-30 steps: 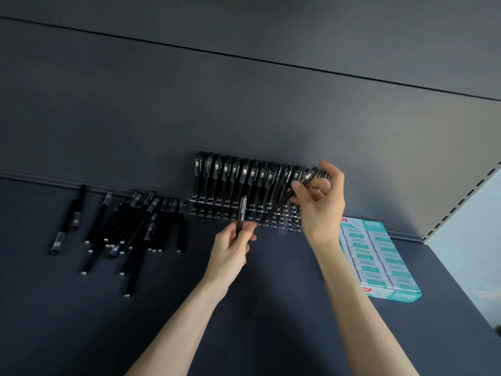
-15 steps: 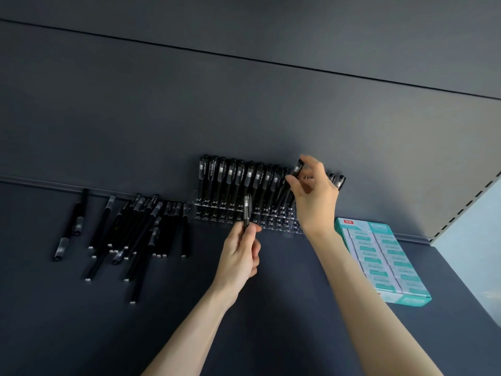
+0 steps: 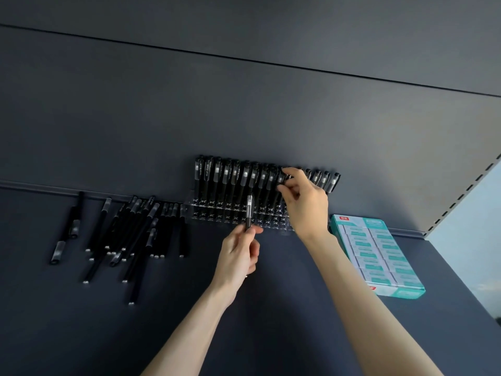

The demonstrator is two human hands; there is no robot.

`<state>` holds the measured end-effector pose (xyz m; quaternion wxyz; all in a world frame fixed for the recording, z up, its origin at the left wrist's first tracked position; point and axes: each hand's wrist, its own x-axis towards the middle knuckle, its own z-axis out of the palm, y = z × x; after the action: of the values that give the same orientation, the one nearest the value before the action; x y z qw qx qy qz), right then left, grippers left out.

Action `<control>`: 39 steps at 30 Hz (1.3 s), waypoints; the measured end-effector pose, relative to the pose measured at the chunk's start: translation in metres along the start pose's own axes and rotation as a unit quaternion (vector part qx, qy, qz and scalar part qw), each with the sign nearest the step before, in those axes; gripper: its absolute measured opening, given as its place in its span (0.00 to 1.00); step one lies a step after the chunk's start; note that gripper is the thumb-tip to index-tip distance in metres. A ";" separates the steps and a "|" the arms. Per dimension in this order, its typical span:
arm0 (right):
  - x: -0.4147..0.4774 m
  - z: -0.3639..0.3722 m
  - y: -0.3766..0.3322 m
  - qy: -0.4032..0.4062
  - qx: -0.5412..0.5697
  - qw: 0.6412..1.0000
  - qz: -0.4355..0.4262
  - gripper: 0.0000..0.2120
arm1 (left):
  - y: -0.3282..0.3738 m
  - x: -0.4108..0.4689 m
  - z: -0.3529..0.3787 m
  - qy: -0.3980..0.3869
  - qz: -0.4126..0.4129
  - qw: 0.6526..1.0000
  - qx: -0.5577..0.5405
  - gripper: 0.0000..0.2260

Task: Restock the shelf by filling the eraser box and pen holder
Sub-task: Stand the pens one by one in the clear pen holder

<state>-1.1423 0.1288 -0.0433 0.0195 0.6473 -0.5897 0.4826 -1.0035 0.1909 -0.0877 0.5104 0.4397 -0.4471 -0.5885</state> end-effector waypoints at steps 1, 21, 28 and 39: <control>-0.002 -0.002 -0.002 0.012 0.006 1.000 0.003 0.13 | 0.000 -0.001 0.000 -0.007 0.004 1.000 0.007 0.09; -0.035 -0.039 -0.011 -0.025 0.311 0.936 0.162 0.18 | -0.003 -0.001 -0.001 0.023 0.082 0.992 0.091 0.07; -0.001 -0.043 -0.013 0.098 0.221 0.966 0.086 0.14 | 0.011 0.037 -0.037 0.286 0.106 0.913 0.271 0.36; 0.013 -0.026 -0.002 0.095 0.153 0.983 0.039 0.15 | 0.017 0.062 -0.055 0.203 0.059 0.941 0.263 0.47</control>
<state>-1.1584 0.1357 -0.0197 -0.0425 0.5705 -0.5293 0.6266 -0.9524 0.1236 -0.0864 0.4898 0.6412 -0.4984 -0.3170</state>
